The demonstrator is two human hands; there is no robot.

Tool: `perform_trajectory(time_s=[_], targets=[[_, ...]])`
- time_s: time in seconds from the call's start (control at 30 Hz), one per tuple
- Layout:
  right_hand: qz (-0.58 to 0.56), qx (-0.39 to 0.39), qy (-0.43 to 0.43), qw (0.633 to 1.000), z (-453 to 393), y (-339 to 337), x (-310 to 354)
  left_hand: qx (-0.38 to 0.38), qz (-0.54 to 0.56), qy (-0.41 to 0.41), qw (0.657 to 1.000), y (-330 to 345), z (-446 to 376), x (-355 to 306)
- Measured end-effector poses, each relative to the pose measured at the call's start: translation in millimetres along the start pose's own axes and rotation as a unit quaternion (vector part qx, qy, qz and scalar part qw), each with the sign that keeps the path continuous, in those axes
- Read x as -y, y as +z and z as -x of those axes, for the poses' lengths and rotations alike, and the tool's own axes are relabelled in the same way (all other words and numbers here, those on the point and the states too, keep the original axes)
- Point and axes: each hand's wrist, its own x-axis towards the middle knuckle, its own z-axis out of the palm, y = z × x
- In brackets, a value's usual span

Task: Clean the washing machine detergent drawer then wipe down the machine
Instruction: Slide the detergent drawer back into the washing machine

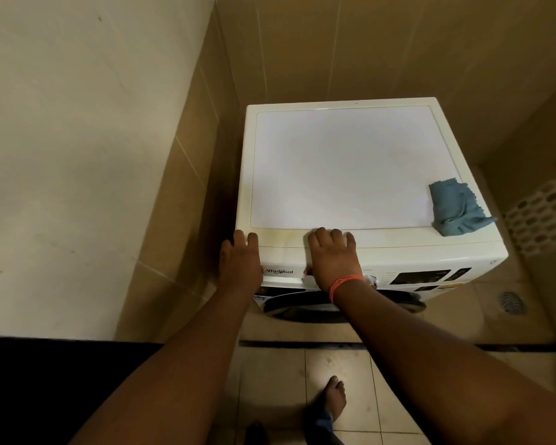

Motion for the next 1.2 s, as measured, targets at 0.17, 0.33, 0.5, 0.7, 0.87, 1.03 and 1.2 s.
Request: perform_trajectory(time_s=[0.17,0.33,0.5,0.7,0.87,1.03,1.2], targets=[[-0.147,-0.105,0.108,0.978,35.6,7.5,18.8,-0.06,0.337,-0.187,0.921,19.2,15.1,0.3],[-0.575,-0.055,0.399,0.712,60.7,14.5,58.7,0.049,0.703,-0.422,0.57,33.0,38.8,-7.2],[-0.822,0.038,0.449,0.348,39.9,31.2,79.4,0.083,0.81,-0.392,0.428,30.0,31.8,-11.9],[-0.859,0.007,0.422,0.291,27.5,45.4,85.4,0.092,0.811,-0.371,0.442,35.9,26.4,-5.8],[-0.843,0.029,0.44,0.309,51.1,61.8,92.4,0.115,0.789,-0.382,0.467,51.7,49.3,0.2],[-0.772,0.072,0.487,0.403,87.2,63.4,92.5,0.165,0.739,-0.383,0.528,60.6,83.7,12.3],[-0.724,0.075,0.511,0.457,121.3,49.3,87.3,0.202,0.664,-0.392,0.604,55.8,113.5,27.4]])
